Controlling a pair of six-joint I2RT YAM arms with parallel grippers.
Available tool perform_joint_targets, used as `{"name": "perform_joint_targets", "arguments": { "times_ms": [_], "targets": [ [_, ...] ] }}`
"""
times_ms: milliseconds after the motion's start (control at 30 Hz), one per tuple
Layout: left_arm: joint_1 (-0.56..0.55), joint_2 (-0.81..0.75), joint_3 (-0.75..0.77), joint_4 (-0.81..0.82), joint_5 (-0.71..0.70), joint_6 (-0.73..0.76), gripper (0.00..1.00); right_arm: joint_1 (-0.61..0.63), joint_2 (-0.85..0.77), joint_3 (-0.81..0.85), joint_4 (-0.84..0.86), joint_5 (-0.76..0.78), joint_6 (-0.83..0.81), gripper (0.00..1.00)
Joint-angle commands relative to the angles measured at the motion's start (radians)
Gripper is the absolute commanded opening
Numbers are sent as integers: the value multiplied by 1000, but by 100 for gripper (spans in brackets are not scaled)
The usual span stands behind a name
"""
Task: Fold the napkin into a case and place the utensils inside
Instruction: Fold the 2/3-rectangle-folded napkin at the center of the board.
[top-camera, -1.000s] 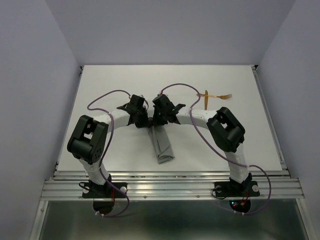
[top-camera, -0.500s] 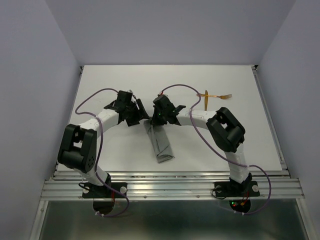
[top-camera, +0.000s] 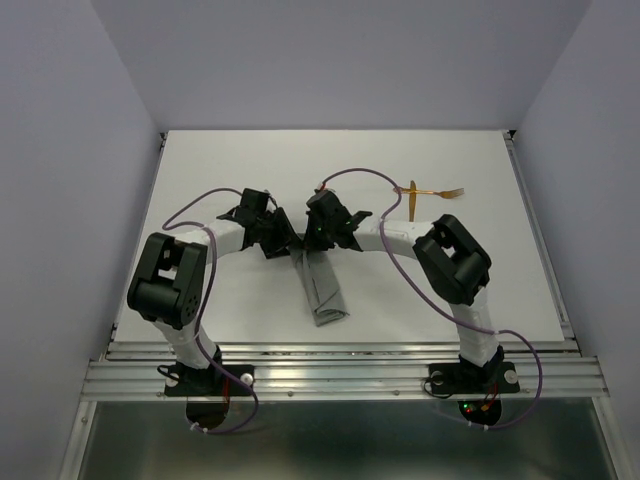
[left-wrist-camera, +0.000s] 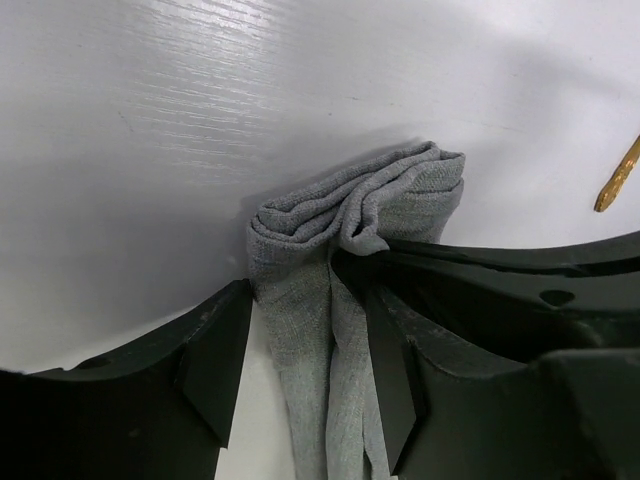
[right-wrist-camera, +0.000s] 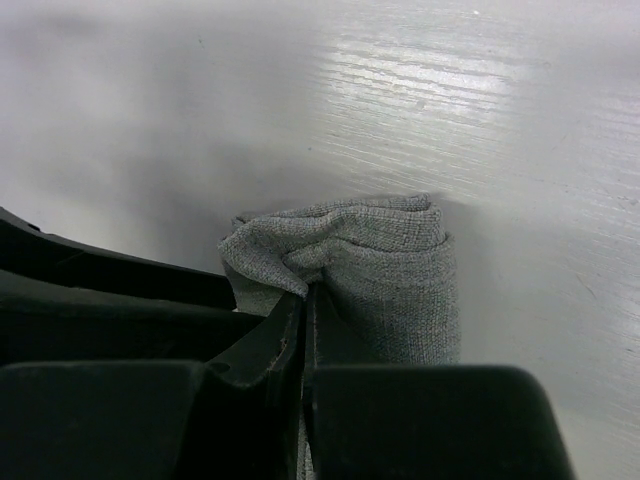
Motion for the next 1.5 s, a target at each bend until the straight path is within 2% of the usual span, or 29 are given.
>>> {"name": "perform_joint_targets", "arguments": {
  "times_ms": [0,167,433,867,1067,1100,1233,1467],
  "targets": [
    [-2,9,-1,42,13,-23,60,10,-22,-34,-35,0,-34,1],
    [-2,22,-4,79,11,-38,60,10,-56,-62,-25,-9,-57,1],
    [0,31,-18,96,19,-47,72,19,-148,-108,14,-25,-97,1],
    [5,-23,-47,125,31,-75,73,58,-166,-79,-17,-25,-126,1],
    [11,-44,-55,125,33,-78,78,67,-139,-89,-23,-25,-120,1],
    [12,-47,-59,125,33,-78,82,67,-136,-89,-23,-25,-118,1],
    [15,-67,-70,121,36,-75,81,67,-119,-85,-23,-26,-118,1],
    [17,-89,-110,112,33,-75,64,67,-82,-59,-23,-23,-114,4]
  ]
}}
